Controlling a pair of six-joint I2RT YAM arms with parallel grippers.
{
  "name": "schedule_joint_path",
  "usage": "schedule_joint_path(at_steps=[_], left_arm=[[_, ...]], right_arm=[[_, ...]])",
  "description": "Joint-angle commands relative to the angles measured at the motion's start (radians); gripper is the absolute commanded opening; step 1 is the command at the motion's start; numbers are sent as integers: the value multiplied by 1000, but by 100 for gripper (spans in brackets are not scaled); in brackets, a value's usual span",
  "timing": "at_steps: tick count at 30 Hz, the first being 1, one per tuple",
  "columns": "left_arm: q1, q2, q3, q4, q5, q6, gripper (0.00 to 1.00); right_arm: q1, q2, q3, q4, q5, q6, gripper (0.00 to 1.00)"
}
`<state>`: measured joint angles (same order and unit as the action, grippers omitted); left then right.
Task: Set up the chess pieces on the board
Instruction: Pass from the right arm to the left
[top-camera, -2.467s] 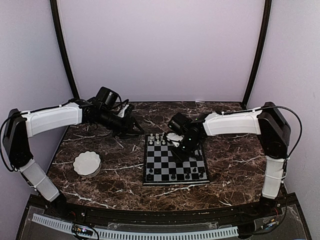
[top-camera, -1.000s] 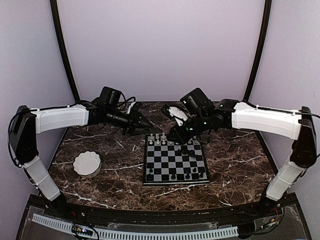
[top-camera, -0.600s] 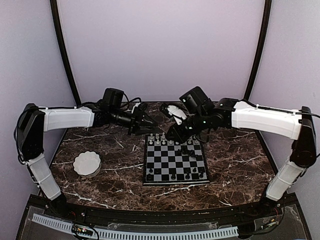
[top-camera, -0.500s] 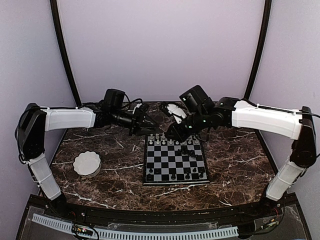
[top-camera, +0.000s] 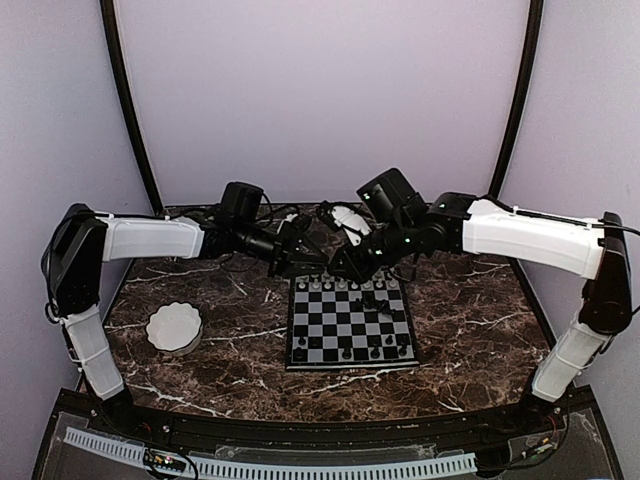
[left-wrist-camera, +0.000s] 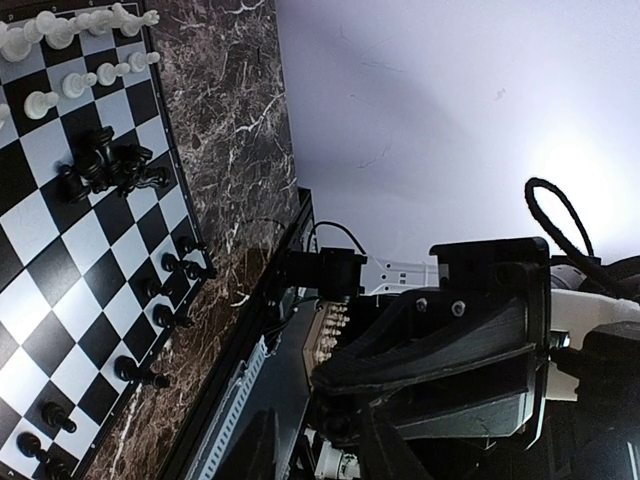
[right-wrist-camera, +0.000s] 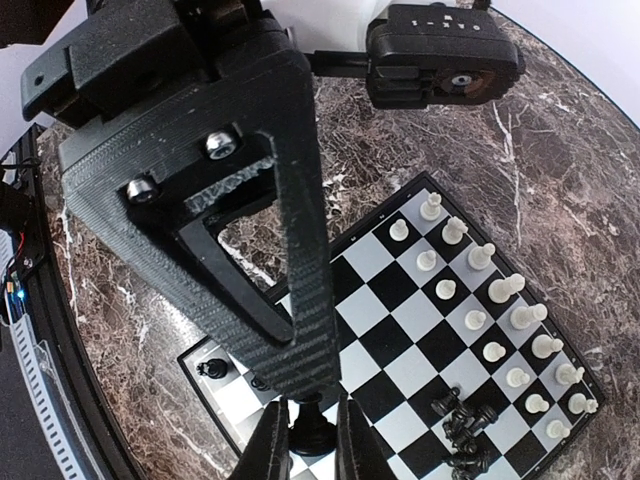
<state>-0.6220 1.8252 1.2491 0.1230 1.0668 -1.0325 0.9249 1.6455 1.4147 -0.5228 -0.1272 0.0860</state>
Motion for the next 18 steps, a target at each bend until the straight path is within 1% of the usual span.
schedule_joint_path(at_steps=[1, 4, 7, 11, 18], left_arm=[[-16, 3, 27, 51, 43, -11, 30], [-17, 4, 23, 65, 48, -23, 29], [-18, 6, 24, 83, 58, -31, 26], [-21, 9, 20, 97, 67, -38, 16], [-27, 11, 17, 122, 83, -55, 4]], right_arm=[[9, 11, 30, 25, -7, -7, 7], [11, 10, 29, 25, -4, -6, 7], [11, 10, 29, 29, 0, -5, 7], [11, 19, 40, 32, 0, -6, 7], [12, 39, 65, 33, 0, -8, 8]])
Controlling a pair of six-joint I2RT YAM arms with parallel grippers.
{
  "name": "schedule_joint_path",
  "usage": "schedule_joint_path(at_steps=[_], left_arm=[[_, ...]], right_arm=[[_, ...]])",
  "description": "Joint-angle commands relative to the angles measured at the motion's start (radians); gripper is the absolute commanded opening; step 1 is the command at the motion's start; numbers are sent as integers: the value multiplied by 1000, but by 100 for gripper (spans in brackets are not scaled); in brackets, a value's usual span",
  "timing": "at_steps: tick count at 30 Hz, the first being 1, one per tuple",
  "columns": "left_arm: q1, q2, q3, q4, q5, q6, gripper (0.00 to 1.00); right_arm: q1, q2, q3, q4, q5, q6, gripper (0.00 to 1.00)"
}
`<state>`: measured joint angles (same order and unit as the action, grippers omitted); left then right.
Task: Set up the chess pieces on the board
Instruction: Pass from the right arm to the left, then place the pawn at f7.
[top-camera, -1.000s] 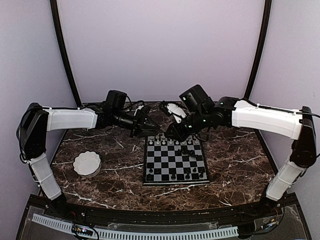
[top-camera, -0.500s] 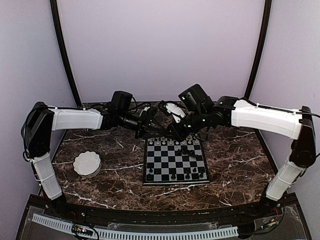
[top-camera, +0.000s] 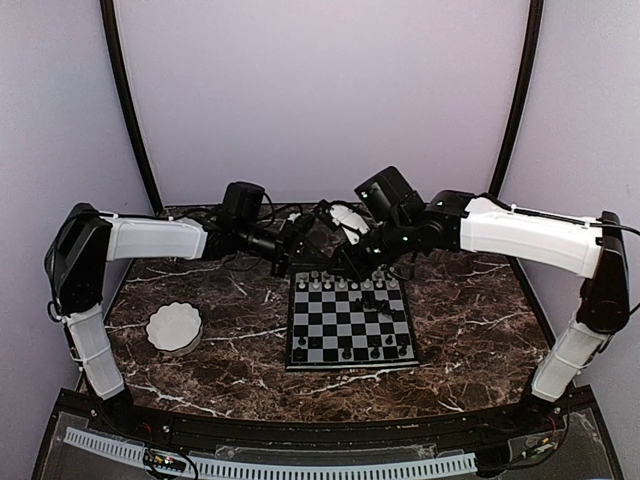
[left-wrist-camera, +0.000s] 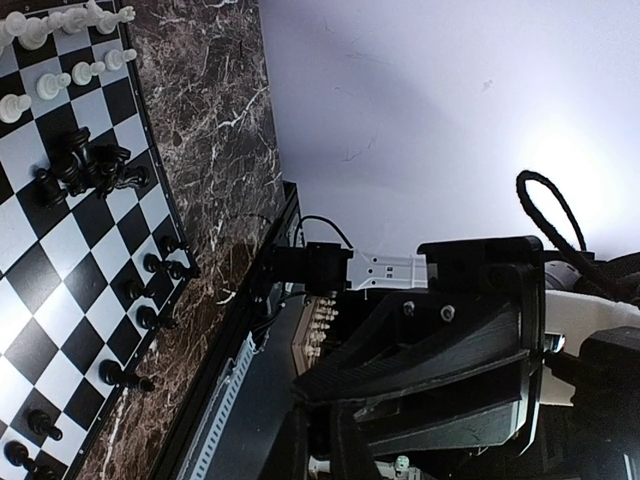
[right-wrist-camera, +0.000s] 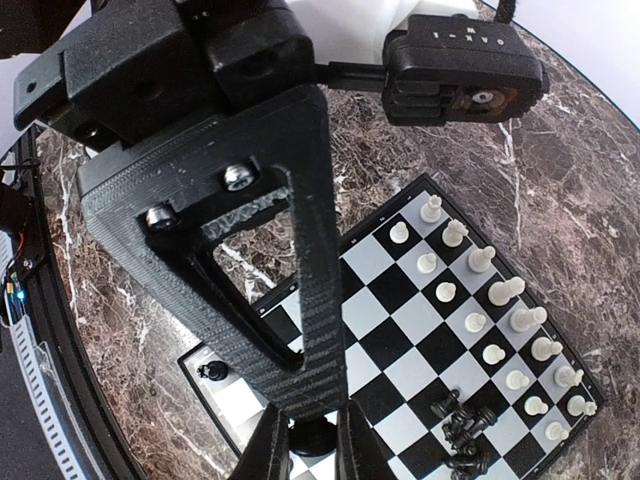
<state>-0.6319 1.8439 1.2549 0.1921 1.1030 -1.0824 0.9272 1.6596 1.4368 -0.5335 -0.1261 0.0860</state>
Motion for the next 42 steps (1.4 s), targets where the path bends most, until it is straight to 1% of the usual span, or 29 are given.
schedule_joint_path(at_steps=[1, 2, 4, 5, 6, 7, 8, 9, 10, 11, 12, 13, 14, 15, 16, 17, 18, 21, 26, 29, 36, 42], left_arm=[[-17, -8, 11, 54, 47, -6, 3], [-16, -8, 13, 53, 45, -4, 2], [-17, -14, 21, 1, 32, 20, 1], [-16, -18, 42, -34, 23, 72, 1], [-16, -20, 58, -153, -7, 116, 1], [-17, -22, 104, -218, -29, 215, 0], [-18, -23, 127, -359, -84, 270, 0], [-19, -24, 176, -428, -114, 374, 0], [-22, -24, 197, -540, -178, 421, 0], [-25, -24, 232, -589, -210, 499, 0], [-34, -25, 246, -671, -273, 533, 0], [-49, -26, 272, -706, -304, 598, 0], [-59, -27, 298, -769, -371, 627, 0], [-84, -29, 309, -795, -409, 684, 0], [-98, -33, 326, -837, -481, 735, 0], [-128, -35, 335, -853, -557, 758, 0], [-146, -34, 352, -892, -598, 801, 0], [-224, -21, 383, -977, -784, 862, 0], [-325, -9, 407, -1017, -1010, 918, 0], [-368, -1, 384, -997, -1076, 939, 0], [-431, 55, 378, -976, -1181, 942, 0], [-437, 106, 366, -939, -1187, 921, 0]], right_arm=[[10, 24, 43, 41, 1, -8, 9], [9, 21, 43, 33, 4, -7, 11], [10, 6, 38, 5, 7, 1, 20], [9, -12, 27, -10, 6, 12, 24], [9, -38, 8, -20, 0, 22, 28], [7, -73, -26, -19, -11, 37, 30], [7, -115, -62, -9, -27, 52, 33], [5, -161, -106, 5, -37, 71, 34], [2, -205, -145, 15, -43, 93, 36], [-2, -244, -178, 20, -43, 115, 37], [-8, -279, -208, 20, -39, 135, 38], [-15, -305, -232, 18, -33, 155, 38], [-21, -331, -261, 17, -30, 169, 39], [-29, -351, -298, 18, -27, 185, 40], [-35, -375, -325, 23, -23, 202, 40], [-44, -390, -352, 28, -17, 220, 40], [-53, -402, -374, 34, -11, 236, 40], [-70, -421, -418, 38, 32, 278, 40], [-80, -430, -468, 60, 59, 311, 40], [-80, -424, -484, 65, 57, 316, 40], [-80, -428, -497, 62, 58, 317, 40], [-79, -434, -497, 42, 79, 305, 40]])
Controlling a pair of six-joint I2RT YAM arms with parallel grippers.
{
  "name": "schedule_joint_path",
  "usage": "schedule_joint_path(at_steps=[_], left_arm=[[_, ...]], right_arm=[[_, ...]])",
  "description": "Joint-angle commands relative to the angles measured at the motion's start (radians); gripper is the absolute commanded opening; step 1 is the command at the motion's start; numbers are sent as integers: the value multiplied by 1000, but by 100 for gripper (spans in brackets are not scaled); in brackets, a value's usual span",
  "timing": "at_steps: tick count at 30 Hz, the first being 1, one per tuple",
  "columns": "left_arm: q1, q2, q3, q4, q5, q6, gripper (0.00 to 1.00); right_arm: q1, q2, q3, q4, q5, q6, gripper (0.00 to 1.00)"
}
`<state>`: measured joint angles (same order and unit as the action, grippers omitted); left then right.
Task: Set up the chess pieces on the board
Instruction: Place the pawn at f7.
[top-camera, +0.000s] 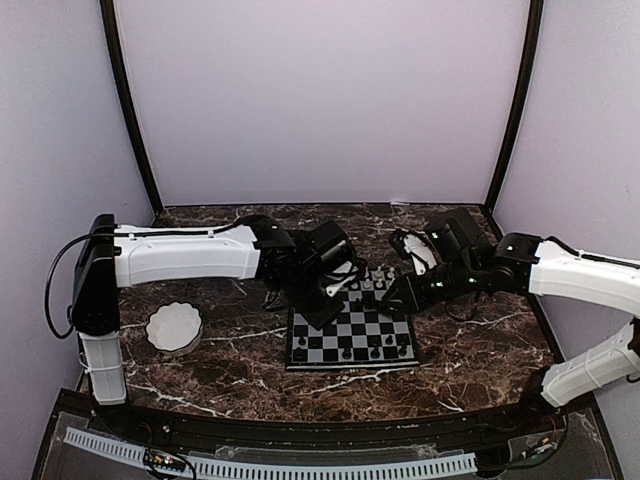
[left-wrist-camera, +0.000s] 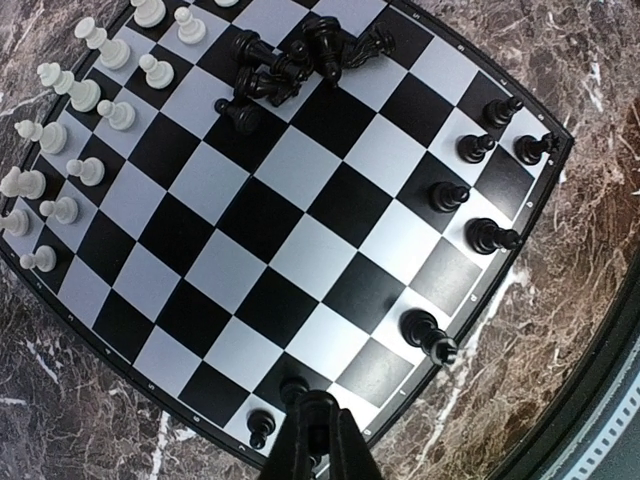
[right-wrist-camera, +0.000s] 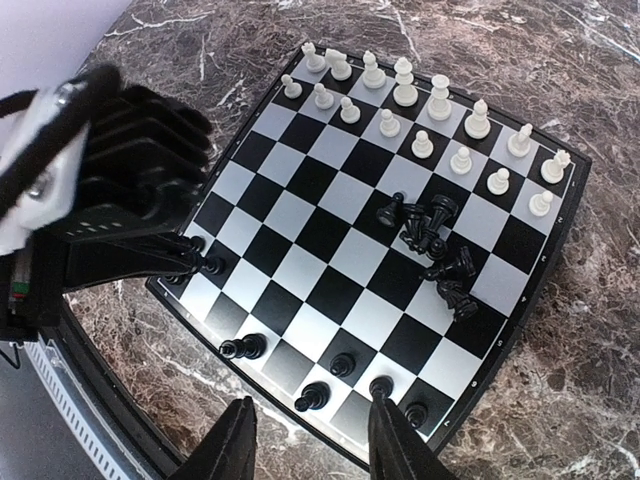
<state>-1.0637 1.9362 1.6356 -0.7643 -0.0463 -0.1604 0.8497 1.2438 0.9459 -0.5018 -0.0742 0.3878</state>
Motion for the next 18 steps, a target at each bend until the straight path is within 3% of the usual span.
schedule_joint_path(at_steps=[1, 18], left_arm=[[-5, 18, -20, 24, -38, -5, 0], [-19, 79, -70, 101, 32, -7, 0]], right_arm=[[-4, -19, -3, 8, 29, 0, 40], [-6, -16, 0, -4, 39, -1, 40]])
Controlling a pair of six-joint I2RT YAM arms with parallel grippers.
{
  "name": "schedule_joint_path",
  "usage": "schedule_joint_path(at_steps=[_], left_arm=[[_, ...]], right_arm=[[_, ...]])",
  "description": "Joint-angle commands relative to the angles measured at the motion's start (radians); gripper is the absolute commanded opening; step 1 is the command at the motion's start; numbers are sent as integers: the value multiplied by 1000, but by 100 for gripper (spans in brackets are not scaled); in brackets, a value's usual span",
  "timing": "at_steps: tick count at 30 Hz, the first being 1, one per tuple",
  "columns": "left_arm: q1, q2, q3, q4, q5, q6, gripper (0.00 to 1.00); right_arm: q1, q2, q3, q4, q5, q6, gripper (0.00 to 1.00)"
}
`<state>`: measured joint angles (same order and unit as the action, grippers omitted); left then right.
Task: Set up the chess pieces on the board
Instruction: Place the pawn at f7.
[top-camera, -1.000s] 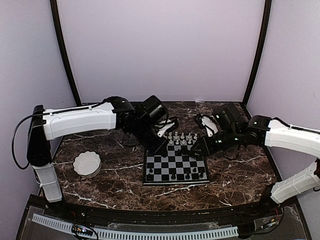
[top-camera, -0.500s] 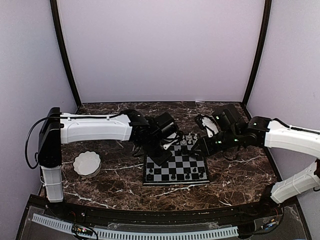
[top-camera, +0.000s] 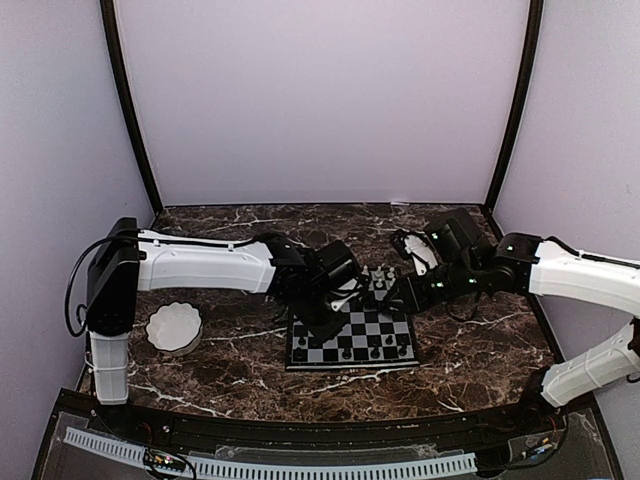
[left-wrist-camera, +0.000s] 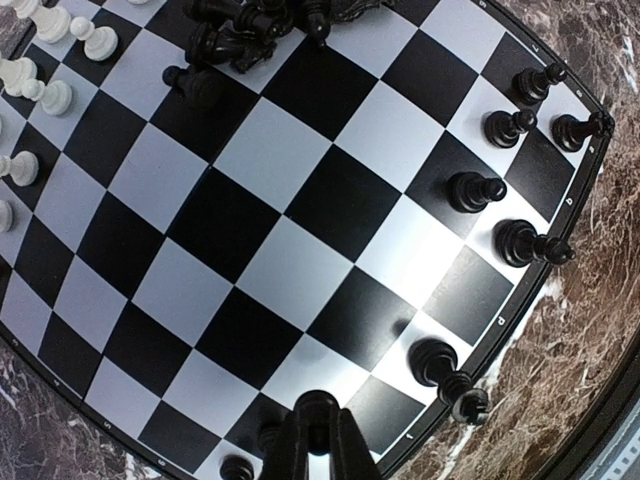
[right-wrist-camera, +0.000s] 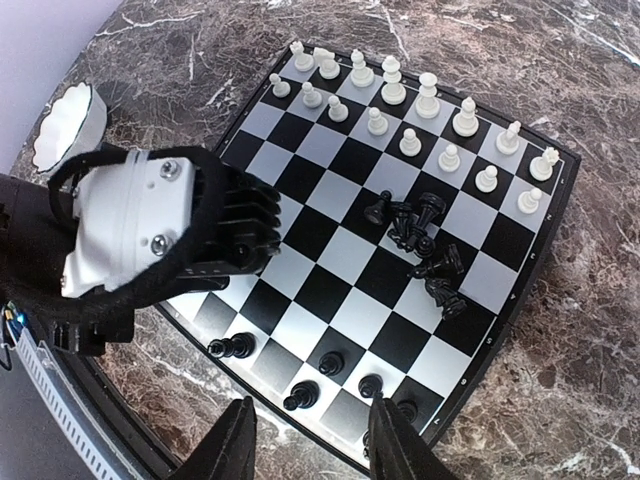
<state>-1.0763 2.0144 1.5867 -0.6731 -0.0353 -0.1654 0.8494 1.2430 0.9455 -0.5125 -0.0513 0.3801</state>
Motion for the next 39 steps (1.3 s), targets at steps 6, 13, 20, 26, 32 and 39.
schedule_joint_path(at_steps=[6, 13, 20, 26, 32, 39], left_arm=[[-8, 13, -37, 12, 31, 2, 0], [-9, 28, -30, 10, 30, 5, 4], [-9, 39, -25, 23, 16, 4, 5], [-8, 43, -24, 30, 0, -3, 9], [-9, 41, -8, -5, -17, -5, 21], [-8, -10, 25, -27, -53, -9, 29]], right_arm=[[-7, -18, -5, 9, 18, 14, 40], [-7, -7, -7, 14, 15, 14, 40], [-7, 3, -4, 16, 9, 1, 40], [-8, 13, 3, 14, 5, -5, 40], [-9, 13, -10, 24, 3, 0, 40], [-16, 47, 6, 28, 18, 8, 40]])
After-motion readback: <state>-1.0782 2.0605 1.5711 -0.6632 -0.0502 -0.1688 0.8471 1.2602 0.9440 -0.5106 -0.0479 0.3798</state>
